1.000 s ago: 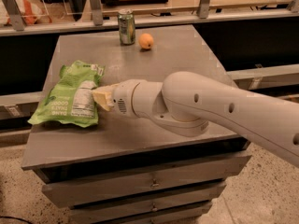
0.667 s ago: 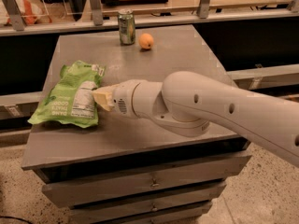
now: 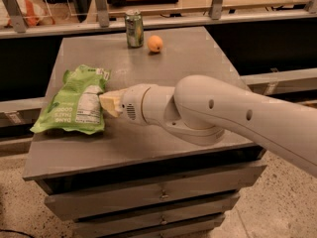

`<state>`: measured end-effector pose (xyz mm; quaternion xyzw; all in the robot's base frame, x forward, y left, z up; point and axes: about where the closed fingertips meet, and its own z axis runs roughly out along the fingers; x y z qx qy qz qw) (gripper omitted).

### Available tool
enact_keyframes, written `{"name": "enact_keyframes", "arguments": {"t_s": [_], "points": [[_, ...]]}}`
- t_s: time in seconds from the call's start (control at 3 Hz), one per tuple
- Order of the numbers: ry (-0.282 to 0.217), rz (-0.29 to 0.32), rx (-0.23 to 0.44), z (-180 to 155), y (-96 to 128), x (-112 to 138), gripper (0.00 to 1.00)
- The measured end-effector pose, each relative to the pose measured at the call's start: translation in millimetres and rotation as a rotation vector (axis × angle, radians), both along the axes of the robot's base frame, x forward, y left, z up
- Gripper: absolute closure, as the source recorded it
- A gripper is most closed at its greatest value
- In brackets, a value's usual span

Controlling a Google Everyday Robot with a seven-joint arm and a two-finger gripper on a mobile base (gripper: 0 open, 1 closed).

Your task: Move green rice chip bag near orange

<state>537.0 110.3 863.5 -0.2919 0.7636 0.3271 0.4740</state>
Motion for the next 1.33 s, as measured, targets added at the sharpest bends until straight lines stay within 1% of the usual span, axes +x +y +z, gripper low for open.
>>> {"name": "enact_keyframes", "arguments": {"t_s": [0.67,1.0,1.33], "points": [[0.004,0.031,0.026,5.9,5.7,-7.6,0.13],[0.012,0.042,0.040,5.6,12.9,-13.6,0.00],[0.026,0.055,0.045,1.2,16.6,-17.7,0.00]]}}
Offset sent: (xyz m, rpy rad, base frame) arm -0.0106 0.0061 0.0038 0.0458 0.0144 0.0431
